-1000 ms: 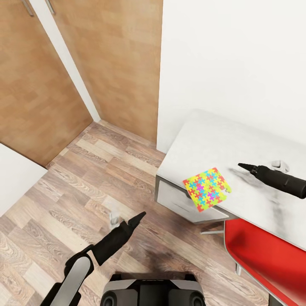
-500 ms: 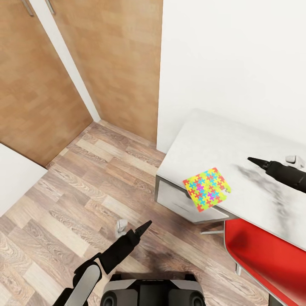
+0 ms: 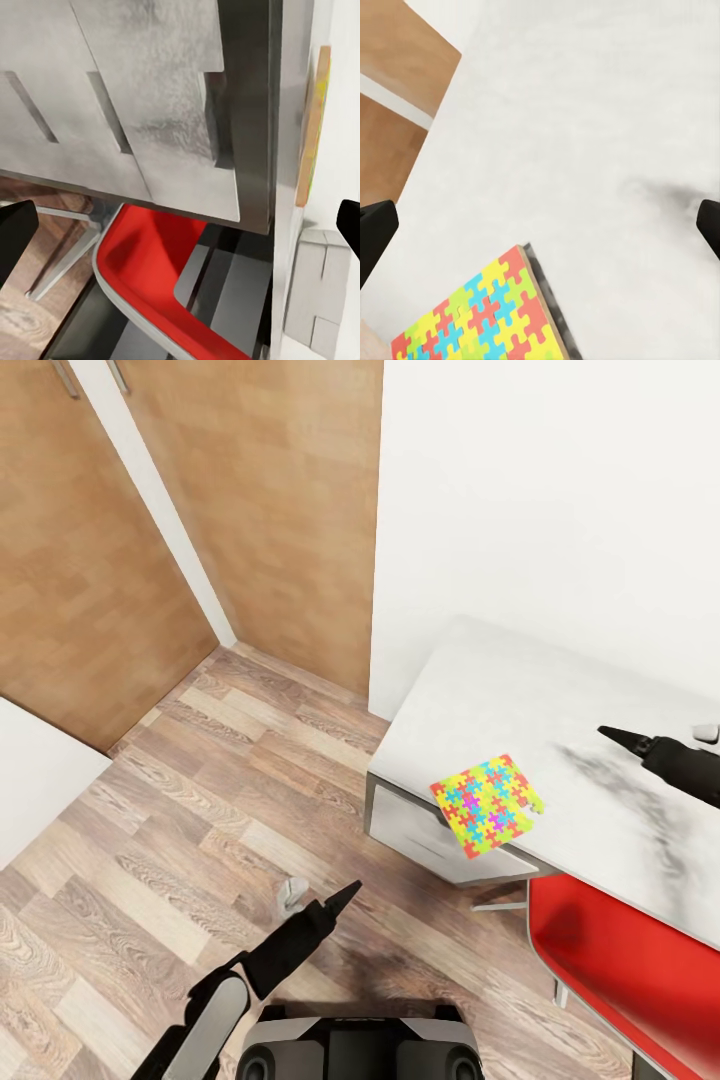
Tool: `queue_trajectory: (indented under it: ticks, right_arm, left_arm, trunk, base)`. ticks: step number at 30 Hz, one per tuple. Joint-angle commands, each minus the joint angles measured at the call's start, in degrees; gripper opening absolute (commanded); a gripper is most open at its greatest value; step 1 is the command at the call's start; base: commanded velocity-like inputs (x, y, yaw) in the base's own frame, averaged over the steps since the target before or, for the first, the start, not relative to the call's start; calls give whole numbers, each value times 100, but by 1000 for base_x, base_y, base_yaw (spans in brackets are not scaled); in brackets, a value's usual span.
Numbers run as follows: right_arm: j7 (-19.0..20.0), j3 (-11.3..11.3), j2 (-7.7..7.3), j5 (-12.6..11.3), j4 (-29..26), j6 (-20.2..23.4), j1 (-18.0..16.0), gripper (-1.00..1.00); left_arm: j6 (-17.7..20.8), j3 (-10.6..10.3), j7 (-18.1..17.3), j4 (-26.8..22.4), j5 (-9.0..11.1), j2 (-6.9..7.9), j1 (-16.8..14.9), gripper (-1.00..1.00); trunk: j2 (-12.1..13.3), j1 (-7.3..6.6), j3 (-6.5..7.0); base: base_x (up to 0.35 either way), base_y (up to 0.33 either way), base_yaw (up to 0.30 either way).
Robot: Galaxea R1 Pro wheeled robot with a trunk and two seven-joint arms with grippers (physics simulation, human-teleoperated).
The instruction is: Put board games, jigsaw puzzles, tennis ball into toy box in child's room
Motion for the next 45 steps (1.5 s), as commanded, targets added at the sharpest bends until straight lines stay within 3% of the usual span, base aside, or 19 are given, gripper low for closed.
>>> queue_trajectory:
  ticks: [1, 12, 32, 45]
  right_arm:
    - [47, -8, 0, 41, 0, 28, -5, 100]
    - [50, -50, 9, 40, -61, 43, 32, 100]
    - [51, -58, 16, 40, -76, 53, 40, 100]
    - [51, -56, 17, 35, -78, 56, 41, 100]
  left_arm:
    - [33, -4, 3, -2, 59, 3, -3, 100]
    - [12, -15, -200, 117, 33, -23, -59, 100]
    - [14, -17, -260, 196, 41, -64, -94, 100]
    - [16, -29, -371, 215, 45, -88, -157, 100]
  trunk:
    - [-9, 3, -7]
    - [-9, 3, -7]
    - [-9, 3, -7]
    - [-9, 3, -7]
  base:
    - [0, 0, 0]
    - [0, 0, 0]
    - [0, 0, -8]
    - [0, 0, -184]
